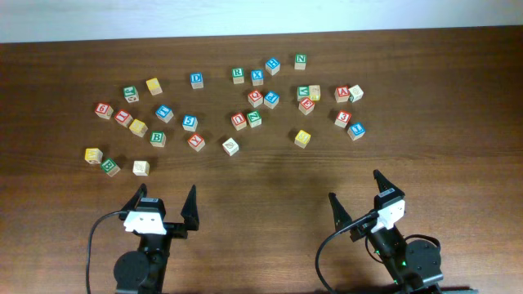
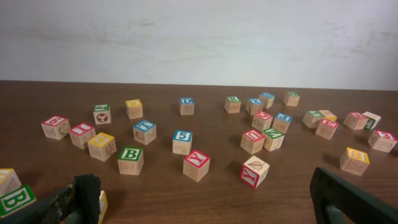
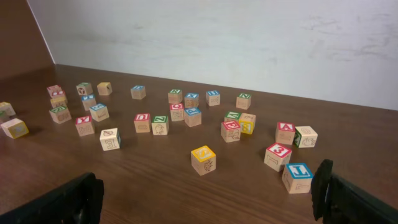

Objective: Spell out RSS

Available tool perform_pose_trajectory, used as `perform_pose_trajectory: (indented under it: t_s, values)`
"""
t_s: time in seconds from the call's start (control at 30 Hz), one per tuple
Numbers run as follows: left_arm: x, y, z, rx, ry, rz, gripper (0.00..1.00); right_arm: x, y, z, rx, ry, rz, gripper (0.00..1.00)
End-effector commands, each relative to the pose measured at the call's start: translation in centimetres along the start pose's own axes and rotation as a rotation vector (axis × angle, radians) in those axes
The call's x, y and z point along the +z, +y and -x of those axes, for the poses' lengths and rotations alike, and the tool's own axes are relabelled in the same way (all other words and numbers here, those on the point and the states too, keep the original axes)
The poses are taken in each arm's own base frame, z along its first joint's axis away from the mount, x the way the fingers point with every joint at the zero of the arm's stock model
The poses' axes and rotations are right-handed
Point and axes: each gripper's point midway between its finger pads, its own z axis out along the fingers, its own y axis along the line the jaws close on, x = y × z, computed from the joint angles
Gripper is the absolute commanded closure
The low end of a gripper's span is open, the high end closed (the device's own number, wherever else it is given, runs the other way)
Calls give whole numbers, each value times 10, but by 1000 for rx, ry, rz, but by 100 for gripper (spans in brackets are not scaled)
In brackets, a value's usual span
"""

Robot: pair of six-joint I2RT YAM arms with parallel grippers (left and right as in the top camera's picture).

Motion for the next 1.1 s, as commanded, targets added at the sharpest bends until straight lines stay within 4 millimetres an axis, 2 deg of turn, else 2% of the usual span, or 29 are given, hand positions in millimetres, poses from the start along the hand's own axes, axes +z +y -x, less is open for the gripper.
perform_pose_trajectory:
  t_s: [0.0, 0.97, 1.0, 1.07]
  values:
    - [0, -1, -2, 16, 4, -10, 1, 0, 0, -2, 10, -3, -2, 2]
    - [0, -1, -2, 16, 4, -10, 1, 0, 0, -2, 10, -3, -2, 2]
    - [0, -7, -1, 11, 5, -40, 1, 0, 0, -2, 10, -3, -2, 2]
    - [-3, -33, 6, 15, -22, -193, 1, 0, 0, -2, 10, -3, -2, 2]
